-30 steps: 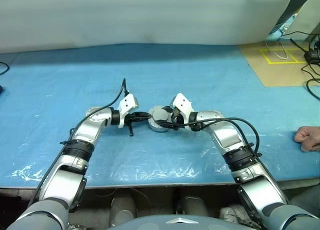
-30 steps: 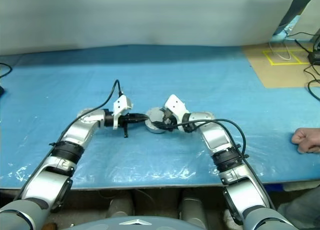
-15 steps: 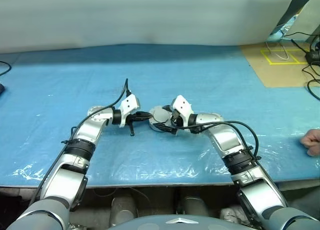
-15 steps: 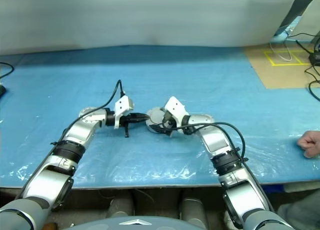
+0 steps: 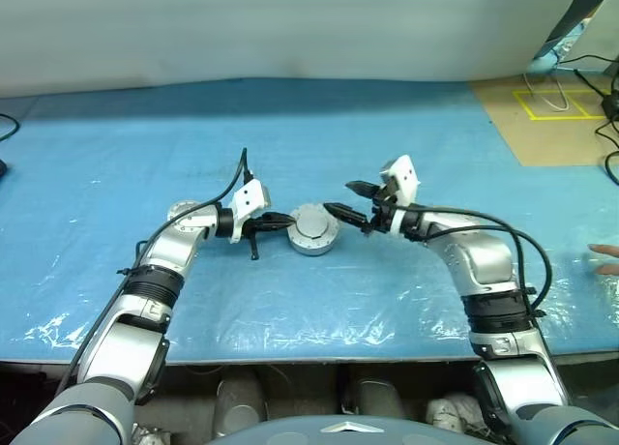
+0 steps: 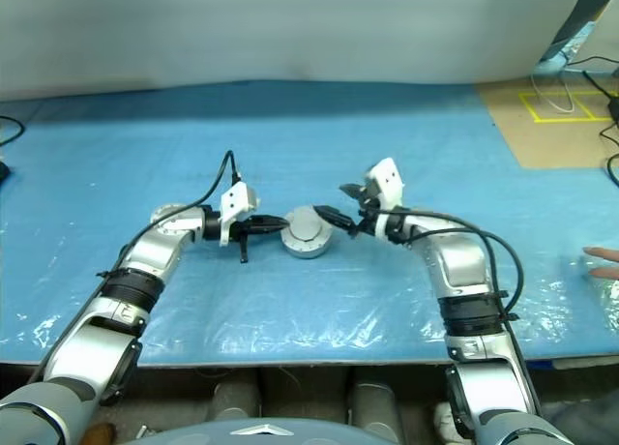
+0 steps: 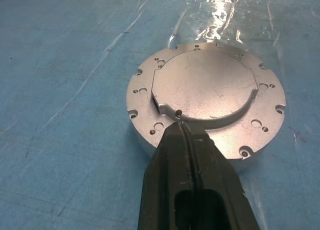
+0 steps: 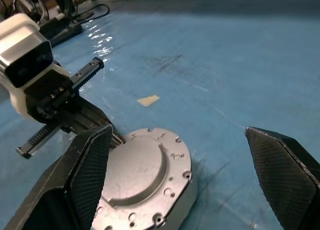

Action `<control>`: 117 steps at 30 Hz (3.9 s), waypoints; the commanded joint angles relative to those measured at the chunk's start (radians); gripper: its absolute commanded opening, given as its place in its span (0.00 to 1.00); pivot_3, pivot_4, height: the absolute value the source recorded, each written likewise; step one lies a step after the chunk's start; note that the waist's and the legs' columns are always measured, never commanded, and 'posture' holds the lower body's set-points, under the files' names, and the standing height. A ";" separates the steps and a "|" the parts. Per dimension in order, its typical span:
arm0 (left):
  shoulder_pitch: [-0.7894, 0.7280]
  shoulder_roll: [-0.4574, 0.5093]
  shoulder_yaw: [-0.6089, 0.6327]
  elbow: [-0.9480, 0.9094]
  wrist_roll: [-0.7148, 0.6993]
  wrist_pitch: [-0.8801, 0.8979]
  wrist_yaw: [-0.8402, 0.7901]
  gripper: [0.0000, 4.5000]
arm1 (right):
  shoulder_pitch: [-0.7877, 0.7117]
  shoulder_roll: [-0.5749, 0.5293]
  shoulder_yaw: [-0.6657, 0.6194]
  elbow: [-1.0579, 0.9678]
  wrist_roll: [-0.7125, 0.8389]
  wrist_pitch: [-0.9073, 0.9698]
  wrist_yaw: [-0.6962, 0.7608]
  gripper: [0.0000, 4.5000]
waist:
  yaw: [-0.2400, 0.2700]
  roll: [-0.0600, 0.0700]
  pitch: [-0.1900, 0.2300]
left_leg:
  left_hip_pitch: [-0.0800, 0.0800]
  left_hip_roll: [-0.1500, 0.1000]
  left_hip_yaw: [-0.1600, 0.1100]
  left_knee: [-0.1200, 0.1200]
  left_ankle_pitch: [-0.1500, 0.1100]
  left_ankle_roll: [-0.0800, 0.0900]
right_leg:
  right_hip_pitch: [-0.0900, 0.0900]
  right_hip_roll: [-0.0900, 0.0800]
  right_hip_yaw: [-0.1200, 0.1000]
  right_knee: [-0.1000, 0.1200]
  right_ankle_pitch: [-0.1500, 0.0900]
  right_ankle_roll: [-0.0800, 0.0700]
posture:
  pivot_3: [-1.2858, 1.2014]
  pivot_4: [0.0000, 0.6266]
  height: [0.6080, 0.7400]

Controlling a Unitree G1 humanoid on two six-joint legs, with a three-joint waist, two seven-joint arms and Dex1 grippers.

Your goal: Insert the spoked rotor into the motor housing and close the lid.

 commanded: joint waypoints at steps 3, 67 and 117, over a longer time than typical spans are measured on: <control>0.011 0.005 -0.029 0.031 0.031 0.009 -0.007 0.00 | 0.120 0.021 -0.148 -0.020 0.249 0.379 -0.044 0.99 | 0.004 0.002 0.001 | 0.000 0.000 0.000 0.000 0.000 0.000 | 0.000 0.000 0.000 0.000 -0.001 -0.001 | 0.52 0.24 1.00; 0.100 0.093 0.428 -0.259 -0.546 0.766 0.097 0.27 | -0.117 0.391 -0.418 0.240 0.605 0.364 -0.445 0.25 | -0.028 0.003 0.020 | -0.006 0.002 0.000 0.003 0.000 0.000 | -0.007 0.001 0.000 0.002 0.000 -0.005 | 0.52 0.24 1.00; 0.044 -0.265 0.531 -0.293 -0.906 1.115 0.475 0.62 | -0.167 0.338 -0.346 0.159 0.747 0.404 -0.518 0.25 | 0.001 0.002 0.022 | -0.018 0.003 -0.004 0.024 0.002 0.003 | -0.012 0.002 0.000 0.013 0.005 0.001 | 0.52 0.24 1.00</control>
